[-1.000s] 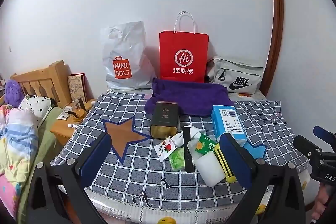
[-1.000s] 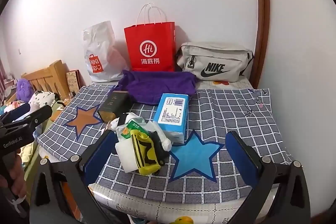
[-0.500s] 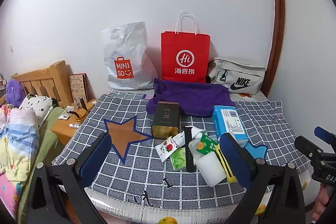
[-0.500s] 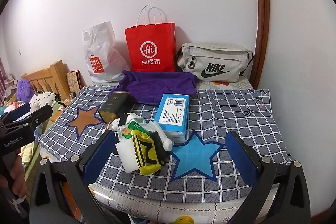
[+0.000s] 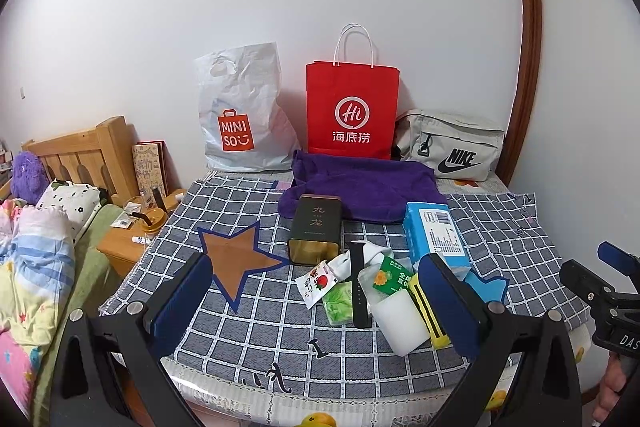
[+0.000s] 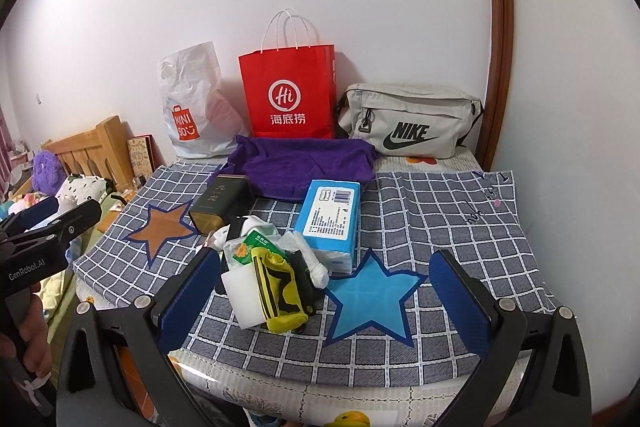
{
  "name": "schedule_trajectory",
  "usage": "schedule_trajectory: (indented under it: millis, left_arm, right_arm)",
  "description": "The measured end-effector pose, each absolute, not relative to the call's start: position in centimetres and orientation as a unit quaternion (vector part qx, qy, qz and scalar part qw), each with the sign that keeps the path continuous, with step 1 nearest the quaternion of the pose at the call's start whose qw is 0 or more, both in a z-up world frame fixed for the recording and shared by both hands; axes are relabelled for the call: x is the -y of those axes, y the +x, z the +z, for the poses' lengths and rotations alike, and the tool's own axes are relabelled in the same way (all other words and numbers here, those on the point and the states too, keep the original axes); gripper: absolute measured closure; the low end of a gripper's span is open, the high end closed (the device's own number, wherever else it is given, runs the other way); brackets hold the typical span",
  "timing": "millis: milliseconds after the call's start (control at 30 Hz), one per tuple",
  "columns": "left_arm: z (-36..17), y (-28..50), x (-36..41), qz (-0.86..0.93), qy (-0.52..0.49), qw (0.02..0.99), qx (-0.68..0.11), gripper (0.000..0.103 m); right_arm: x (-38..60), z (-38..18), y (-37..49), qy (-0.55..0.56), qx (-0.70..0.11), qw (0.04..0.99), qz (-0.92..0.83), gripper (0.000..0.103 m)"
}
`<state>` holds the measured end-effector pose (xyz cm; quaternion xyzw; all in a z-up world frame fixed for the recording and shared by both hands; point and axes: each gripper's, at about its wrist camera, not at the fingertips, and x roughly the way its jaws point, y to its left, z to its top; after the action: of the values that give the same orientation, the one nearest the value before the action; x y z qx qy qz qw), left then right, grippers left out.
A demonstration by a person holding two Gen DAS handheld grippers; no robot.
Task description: Organize soft objects
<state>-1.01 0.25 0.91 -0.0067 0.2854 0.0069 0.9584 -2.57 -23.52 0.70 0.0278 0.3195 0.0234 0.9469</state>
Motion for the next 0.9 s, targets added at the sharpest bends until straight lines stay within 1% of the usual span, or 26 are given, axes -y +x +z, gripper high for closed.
schedule_trajectory:
  millis: [900]
  left_arm:
    - [0.83,-1.24,-0.21,0.008,-0.006,0.958,-0.285,0.000]
  right_arm:
    - [23.23,0.91,-2.95,0.026,-0.314,0.949,0.027,0.000]
